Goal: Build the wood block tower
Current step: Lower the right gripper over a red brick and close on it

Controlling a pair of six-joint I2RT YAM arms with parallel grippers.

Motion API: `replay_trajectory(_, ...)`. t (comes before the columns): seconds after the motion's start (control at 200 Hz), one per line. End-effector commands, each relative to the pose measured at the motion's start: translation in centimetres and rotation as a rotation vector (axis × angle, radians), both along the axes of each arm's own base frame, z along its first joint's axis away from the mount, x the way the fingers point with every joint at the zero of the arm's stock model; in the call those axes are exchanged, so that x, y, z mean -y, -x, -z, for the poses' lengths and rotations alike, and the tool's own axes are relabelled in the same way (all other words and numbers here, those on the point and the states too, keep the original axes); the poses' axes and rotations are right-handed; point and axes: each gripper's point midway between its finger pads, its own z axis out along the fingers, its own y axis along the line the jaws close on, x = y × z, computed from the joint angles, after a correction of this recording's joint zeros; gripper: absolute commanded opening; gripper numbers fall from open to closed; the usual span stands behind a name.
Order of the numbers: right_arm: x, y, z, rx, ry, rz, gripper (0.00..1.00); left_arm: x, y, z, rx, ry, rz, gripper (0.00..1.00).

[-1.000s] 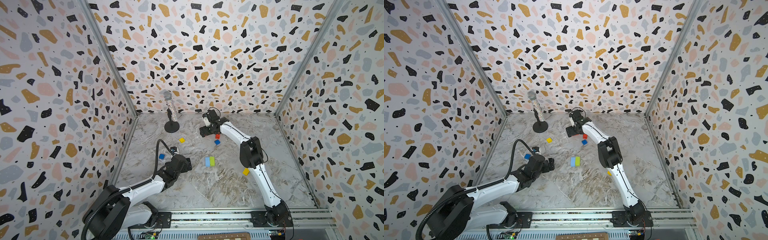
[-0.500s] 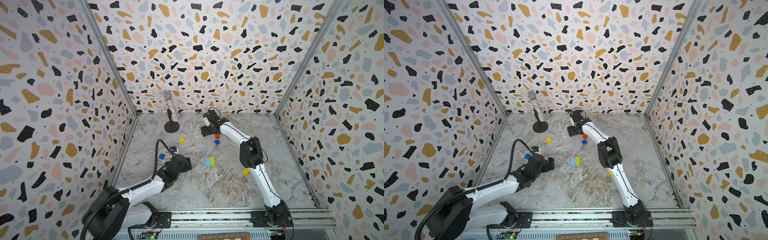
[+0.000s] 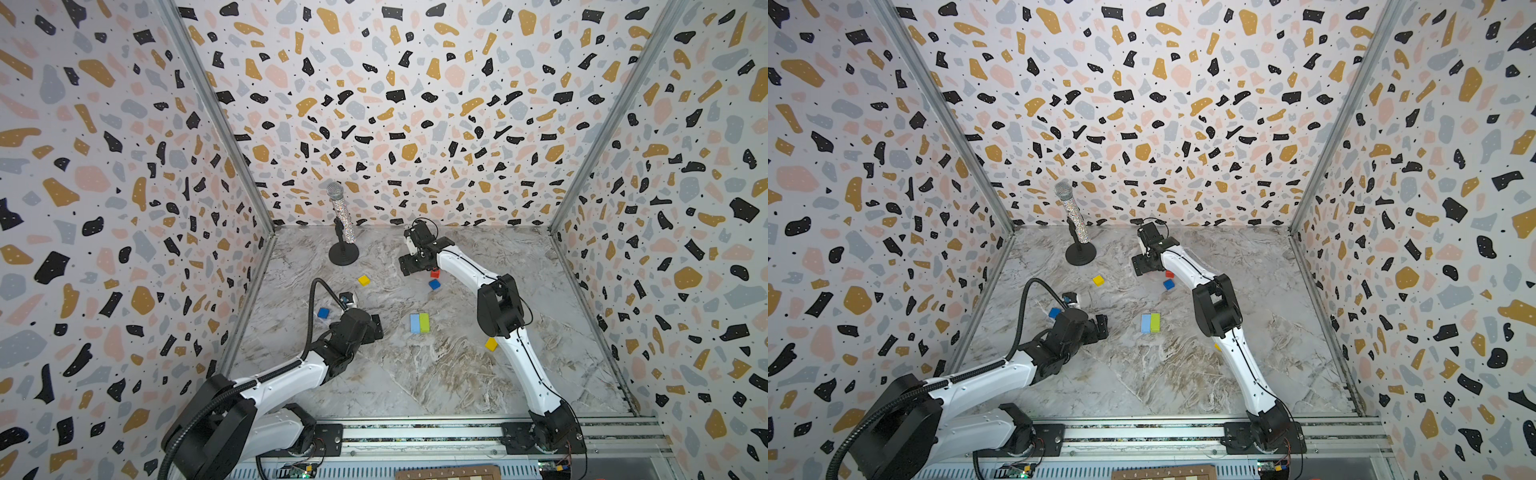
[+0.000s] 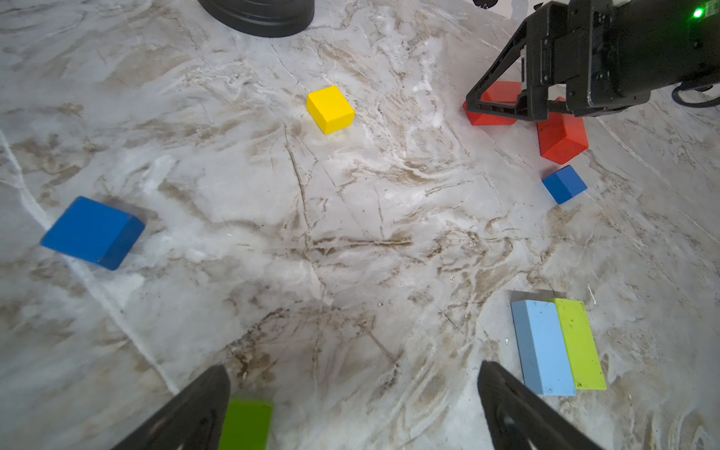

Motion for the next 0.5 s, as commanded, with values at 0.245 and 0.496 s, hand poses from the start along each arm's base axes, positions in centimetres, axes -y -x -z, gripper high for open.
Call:
replay_trajectory(0.245, -0.2, -0.2, -2.4, 0.042, 0.005, 0.025, 0.65, 0.0, -0.5, -1.2, 0.046, 0.017, -0.002, 1.0)
replay_trajectory(0.496, 0.2, 0.9, -4.7, 0.056, 0.004, 0.053, 0.54, 0.0, -0.3, -1.8, 0.06, 0.03, 0.001, 1.0)
